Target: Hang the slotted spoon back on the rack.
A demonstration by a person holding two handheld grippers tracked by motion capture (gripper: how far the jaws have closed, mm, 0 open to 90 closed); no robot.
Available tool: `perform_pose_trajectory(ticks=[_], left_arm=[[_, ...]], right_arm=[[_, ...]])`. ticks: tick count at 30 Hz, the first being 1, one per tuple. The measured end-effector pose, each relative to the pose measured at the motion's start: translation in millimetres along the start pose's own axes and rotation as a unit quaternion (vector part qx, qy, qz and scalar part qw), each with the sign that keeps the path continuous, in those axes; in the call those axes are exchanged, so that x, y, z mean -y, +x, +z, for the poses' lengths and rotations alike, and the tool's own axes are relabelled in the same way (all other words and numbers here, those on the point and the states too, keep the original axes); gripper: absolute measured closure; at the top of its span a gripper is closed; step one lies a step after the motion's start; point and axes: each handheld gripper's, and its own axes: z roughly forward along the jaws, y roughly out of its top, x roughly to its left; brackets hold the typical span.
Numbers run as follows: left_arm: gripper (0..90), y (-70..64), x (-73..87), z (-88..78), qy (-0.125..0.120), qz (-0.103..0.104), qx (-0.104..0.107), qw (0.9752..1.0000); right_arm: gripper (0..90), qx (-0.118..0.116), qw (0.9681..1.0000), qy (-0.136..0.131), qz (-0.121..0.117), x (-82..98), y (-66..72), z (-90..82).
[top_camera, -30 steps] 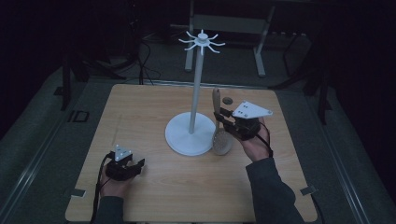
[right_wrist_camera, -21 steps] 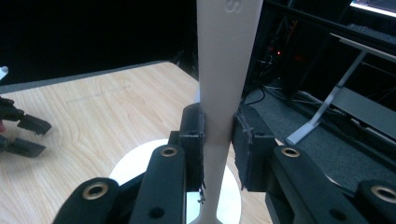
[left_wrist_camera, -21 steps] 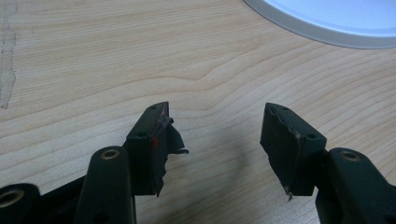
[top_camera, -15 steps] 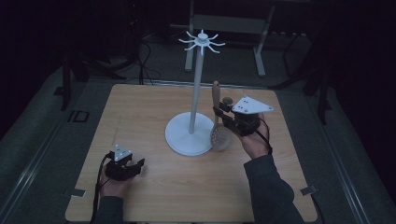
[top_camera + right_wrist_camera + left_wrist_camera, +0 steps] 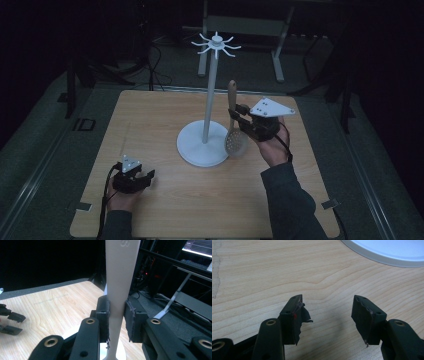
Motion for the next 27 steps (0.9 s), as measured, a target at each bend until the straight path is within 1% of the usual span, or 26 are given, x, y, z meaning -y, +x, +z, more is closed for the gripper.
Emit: perform_pose_trajectory(ticks=[9, 27], left_arm=[[43.1, 0.5, -0.1, -0.3, -0.002, -0.002, 0.0, 1.0], [42.9, 0.8, 0.0, -0.2, 0.0, -0.002, 0.001, 1.0]], right_arm=[[74.6, 0.002, 1.0, -0.005, -0.001, -6.8, -2.2, -0.7], [74.6, 0.008, 0.9997, -0.021, 0.009, -26.0, -7.8, -1.8]])
